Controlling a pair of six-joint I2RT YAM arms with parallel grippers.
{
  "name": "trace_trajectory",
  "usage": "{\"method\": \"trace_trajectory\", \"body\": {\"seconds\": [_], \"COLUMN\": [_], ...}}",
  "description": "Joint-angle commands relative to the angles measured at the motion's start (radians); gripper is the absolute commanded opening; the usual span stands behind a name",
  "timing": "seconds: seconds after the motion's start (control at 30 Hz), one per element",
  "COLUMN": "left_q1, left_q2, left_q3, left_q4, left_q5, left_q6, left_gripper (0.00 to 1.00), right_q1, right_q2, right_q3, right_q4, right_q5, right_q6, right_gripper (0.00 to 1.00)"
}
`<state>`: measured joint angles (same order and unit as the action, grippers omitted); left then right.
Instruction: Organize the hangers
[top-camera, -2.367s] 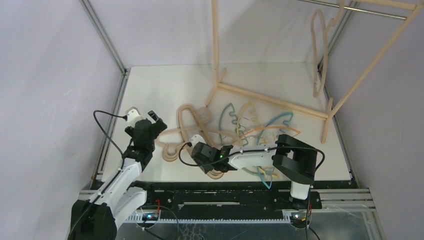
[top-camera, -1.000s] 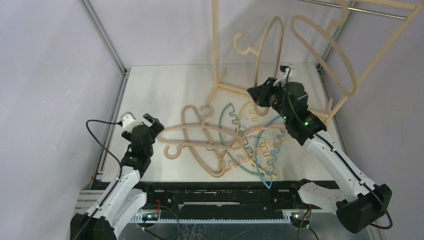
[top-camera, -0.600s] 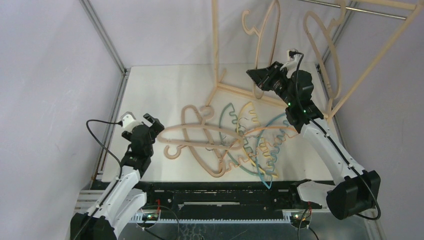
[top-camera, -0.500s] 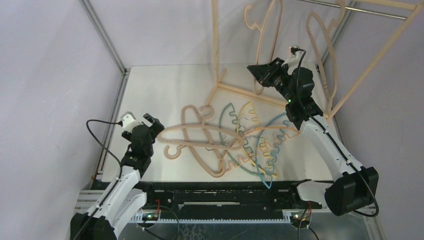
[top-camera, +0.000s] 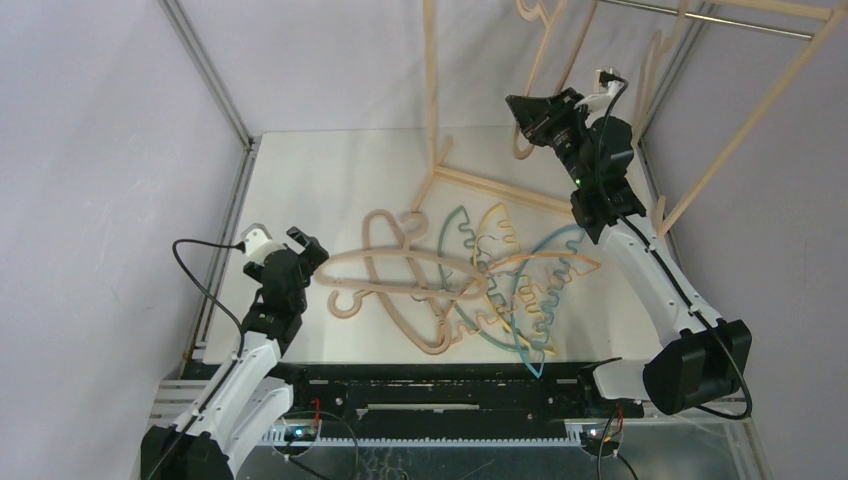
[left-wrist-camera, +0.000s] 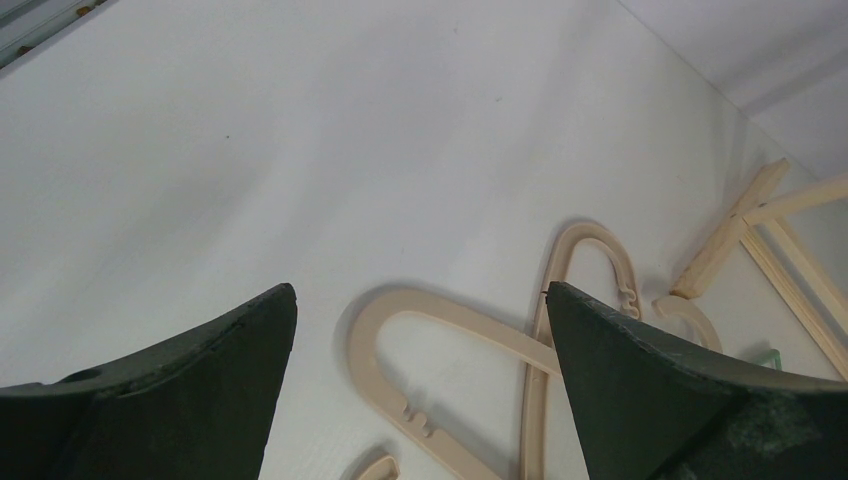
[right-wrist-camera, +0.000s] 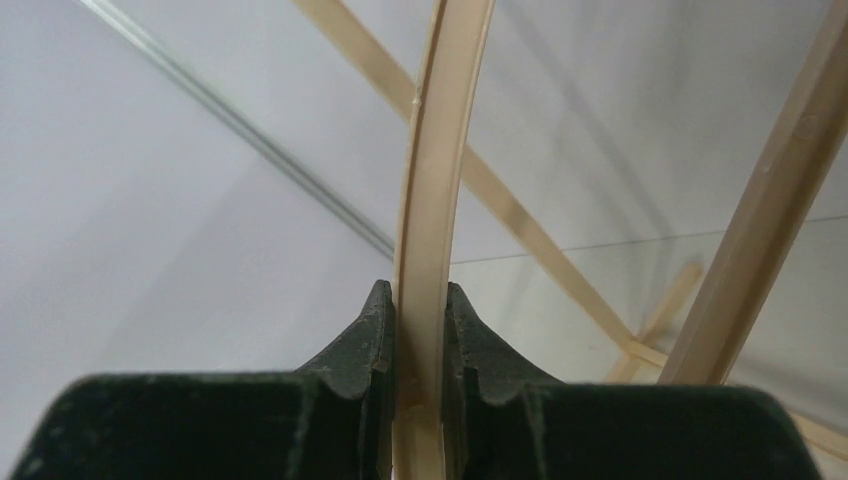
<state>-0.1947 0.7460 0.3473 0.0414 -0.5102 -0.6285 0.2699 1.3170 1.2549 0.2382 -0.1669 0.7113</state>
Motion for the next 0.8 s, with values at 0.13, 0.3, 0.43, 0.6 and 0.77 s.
{"method": "trace_trajectory", "body": {"seconds": [0.13,0.3,0.43,0.6,0.77], "left_q1": [0.005,0.006,0.005,0.006,0.006], "left_q2": [-0.008,-0.004,0.0,0.007,0.007], "left_q3": [0.014,0.015,0.017,0.021,0.025], "left_q4": [0.022,0.023,0.026,0.025,0.023], "left_q5": [0.0,-0.004,-0.004,-0.004,-0.001], "left_q6": [0.013,0.015,0.016,0.017,0.018], "left_gripper": [1.0,1.0,1.0,1.0,0.99], "right_q1": [-0.001,-0.009,-0.016,-0.037,-0.068], "right_q2": [0.014,0.018,0.016,-0.005,-0.022], "right_q3": [0.058,0.058,0.059,0.037,0.025], "right_q4": [-0.035,-0.054,-0.063,-0.059,-0.066], "right_q5": [0.244,0.31,0.339,0.377,0.409], "right_q6": [-0.11,-0.147,-0.169,-0.148,-0.103], "right_gripper": [0.0,0.0,0.0,0.0,0.0]}}
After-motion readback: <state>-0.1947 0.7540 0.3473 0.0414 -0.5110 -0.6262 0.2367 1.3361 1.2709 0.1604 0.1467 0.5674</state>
